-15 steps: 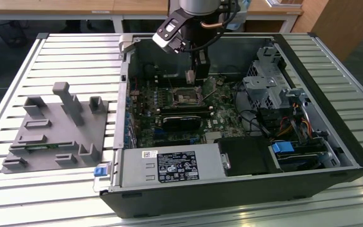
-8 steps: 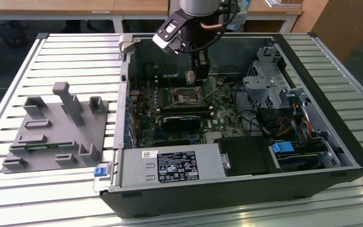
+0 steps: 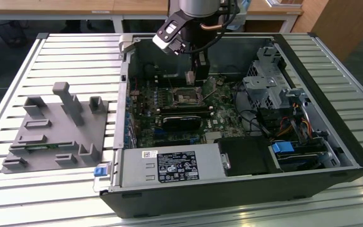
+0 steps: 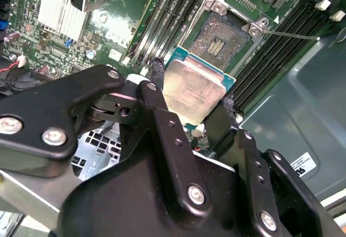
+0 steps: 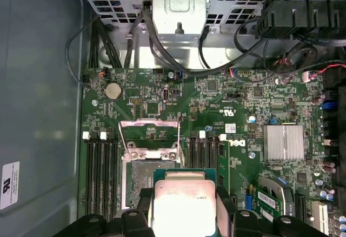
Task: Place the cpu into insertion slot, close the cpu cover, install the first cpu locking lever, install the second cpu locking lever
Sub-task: 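Place the cpu into insertion slot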
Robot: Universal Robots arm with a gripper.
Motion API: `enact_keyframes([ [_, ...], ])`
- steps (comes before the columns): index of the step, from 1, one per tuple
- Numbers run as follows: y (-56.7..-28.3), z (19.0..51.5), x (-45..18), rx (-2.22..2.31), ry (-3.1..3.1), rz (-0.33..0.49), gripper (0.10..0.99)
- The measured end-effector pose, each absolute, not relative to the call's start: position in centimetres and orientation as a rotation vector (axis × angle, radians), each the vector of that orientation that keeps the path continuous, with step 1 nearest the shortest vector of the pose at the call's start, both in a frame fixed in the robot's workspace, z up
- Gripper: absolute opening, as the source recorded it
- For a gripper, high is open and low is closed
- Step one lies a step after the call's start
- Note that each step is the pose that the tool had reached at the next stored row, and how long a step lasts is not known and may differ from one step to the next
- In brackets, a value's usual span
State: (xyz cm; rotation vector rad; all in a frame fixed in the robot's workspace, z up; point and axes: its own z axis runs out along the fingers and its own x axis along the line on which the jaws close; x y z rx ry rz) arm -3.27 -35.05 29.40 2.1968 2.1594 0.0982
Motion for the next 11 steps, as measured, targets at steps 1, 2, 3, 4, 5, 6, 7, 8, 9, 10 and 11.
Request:
enact_keyframes([
  [1,-35.05,29.38,-3.27,2.197,2.159,0.098,0.541],
  [2,-35.05,29.35,-3.27,2.197,2.159,0.098,0.541],
  [3,-35.05,29.33,-3.27,2.197,2.159,0.098,0.541],
  [4,-35.05,29.31,-3.27,2.197,2.16,0.098,0.541],
  [5,-35.05,29.28,-3.27,2.197,2.159,0.098,0.541],
  [6,-35.05,29.26,-3.27,2.197,2.159,0.098,0.541],
  [7,-35.05,29.24,-3.27,2.197,2.159,0.098,0.541],
  [8,-35.05,29.21,-3.27,2.197,2.159,0.098,0.541],
  [9,-35.05,29.19,-3.27,2.197,2.159,0.098,0.541],
  [10,-35.05,29.17,-3.27,2.197,2.16,0.098,0.541],
  [11,-35.05,29.14,-3.27,2.197,2.159,0.098,0.541],
])
